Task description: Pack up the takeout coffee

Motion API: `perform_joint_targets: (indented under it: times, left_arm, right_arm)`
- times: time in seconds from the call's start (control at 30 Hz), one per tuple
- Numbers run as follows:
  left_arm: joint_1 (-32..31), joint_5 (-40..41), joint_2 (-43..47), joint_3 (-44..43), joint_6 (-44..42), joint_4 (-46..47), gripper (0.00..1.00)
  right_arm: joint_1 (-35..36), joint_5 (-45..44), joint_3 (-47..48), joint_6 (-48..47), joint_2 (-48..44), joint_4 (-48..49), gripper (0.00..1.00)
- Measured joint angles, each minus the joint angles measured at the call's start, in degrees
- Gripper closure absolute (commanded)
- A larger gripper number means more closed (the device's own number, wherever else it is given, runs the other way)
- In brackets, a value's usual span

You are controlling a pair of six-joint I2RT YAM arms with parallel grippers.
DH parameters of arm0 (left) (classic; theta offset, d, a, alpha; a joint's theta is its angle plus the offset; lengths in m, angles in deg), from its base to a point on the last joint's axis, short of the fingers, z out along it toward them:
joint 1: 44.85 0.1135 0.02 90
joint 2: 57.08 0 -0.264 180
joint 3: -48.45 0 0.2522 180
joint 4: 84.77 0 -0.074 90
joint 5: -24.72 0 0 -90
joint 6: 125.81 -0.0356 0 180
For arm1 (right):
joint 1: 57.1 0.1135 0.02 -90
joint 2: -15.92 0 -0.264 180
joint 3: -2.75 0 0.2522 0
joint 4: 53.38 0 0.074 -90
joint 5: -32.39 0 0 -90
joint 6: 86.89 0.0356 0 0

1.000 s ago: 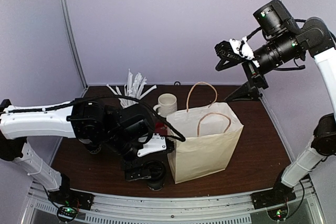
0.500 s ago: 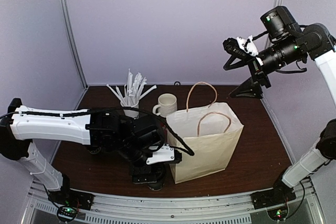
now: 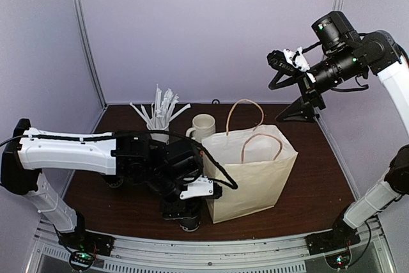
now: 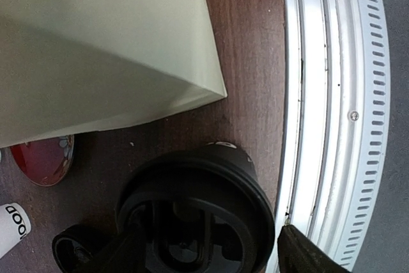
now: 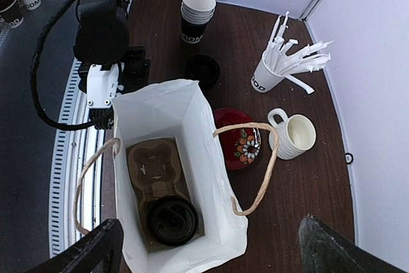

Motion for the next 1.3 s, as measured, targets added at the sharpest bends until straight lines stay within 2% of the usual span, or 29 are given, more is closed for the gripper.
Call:
perform_joint_targets:
  times: [0.23, 0.33, 0.47, 0.9, 1.3]
  left_arm:
    - [0.3, -0.3, 0.0, 0.0, 0.0, -0.1, 0.20]
    - [0.3, -1.2, 0.6, 0.0, -0.2, -0.1, 0.13]
    - [0.5, -2.1, 2.3, 0.0, -0.2, -0.1, 0.09]
    - [2.2, -4.9, 0.9, 0.0, -0.2, -0.2, 0.09]
    - [3.1, -5.0, -0.1, 1.2, -0.6, -0.4, 0.13]
  right_arm:
    - [0.0, 0.4, -0.5, 0.0, 0.0, 0.4, 0.01]
    - [0.0, 0.5, -0.5, 0.0, 0.0, 0.4, 0.00]
    - [0.0, 0.7, -0.5, 0.0, 0.0, 0.4, 0.01]
    - [0.0, 0.9, -0.9, 0.0, 0.0, 0.5, 0.00]
    - [0.0, 1.1, -1.5, 0.1, 0.2, 0.6, 0.01]
